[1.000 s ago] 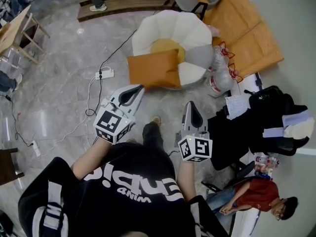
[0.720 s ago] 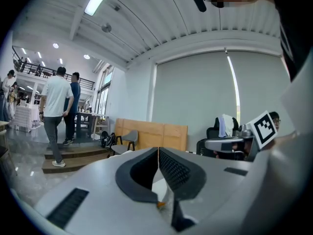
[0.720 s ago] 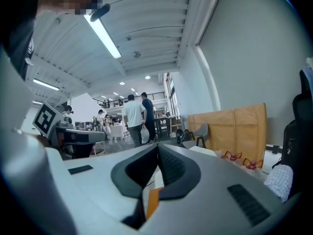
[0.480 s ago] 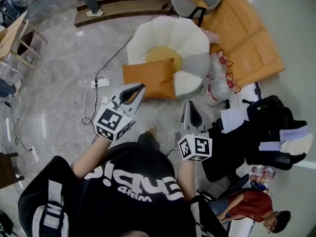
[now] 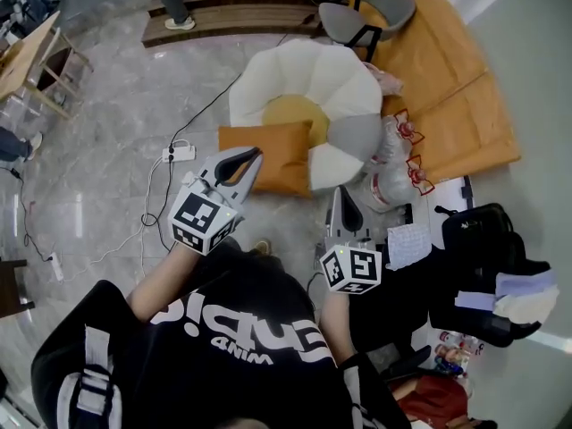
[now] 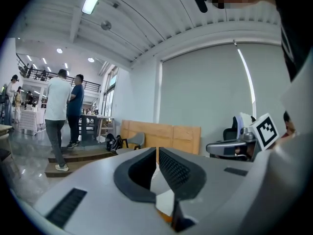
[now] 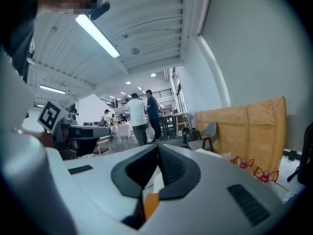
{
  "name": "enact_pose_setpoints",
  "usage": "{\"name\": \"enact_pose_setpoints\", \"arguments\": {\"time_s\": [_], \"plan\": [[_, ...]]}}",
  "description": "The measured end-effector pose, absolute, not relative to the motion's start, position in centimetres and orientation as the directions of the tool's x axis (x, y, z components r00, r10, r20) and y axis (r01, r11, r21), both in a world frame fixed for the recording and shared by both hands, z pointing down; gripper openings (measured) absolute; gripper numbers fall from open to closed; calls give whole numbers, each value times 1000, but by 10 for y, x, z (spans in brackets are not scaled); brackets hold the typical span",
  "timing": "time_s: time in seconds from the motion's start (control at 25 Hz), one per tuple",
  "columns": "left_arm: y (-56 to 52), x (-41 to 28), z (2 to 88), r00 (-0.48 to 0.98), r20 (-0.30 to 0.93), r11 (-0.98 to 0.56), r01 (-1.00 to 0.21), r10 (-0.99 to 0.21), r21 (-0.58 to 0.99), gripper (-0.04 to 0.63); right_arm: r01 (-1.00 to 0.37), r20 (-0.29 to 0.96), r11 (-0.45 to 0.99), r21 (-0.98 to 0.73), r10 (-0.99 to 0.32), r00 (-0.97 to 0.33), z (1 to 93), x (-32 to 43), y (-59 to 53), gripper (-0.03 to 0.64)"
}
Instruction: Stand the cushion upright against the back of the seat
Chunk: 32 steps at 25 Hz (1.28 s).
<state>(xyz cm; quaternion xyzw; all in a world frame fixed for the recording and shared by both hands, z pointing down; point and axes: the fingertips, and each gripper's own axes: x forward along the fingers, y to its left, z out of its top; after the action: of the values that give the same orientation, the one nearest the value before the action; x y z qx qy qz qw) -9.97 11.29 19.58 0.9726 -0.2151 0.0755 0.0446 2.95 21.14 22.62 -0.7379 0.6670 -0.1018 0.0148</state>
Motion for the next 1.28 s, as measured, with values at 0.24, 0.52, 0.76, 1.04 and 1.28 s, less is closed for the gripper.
{"name": "enact_pose_setpoints", "arguments": {"time_s": [0.24,0.52,0.76,1.04,1.28], "plan": [[97,-90,191,876,164,-885,-464,-454,28,9,-983,127,-72,-167,-991,51,227,40,193,21],[78,-62,196,882,162,-892,-452,-443,22,9,-981,140,-101,-168,-987,78,233,68,179,21],[44,-42,203,891,164,-900,-433,-422,37,9,-980,146,-118,-160,-985,95,236,83,149,22],[-13,-14,210,905,173,-914,-402,-388,56,9,-980,157,-131,-153,-982,107,236,110,90,21],[-77,-2,213,921,180,-932,-360,-346,49,9,-982,151,-137,-127,-982,117,230,118,15,21]]}}
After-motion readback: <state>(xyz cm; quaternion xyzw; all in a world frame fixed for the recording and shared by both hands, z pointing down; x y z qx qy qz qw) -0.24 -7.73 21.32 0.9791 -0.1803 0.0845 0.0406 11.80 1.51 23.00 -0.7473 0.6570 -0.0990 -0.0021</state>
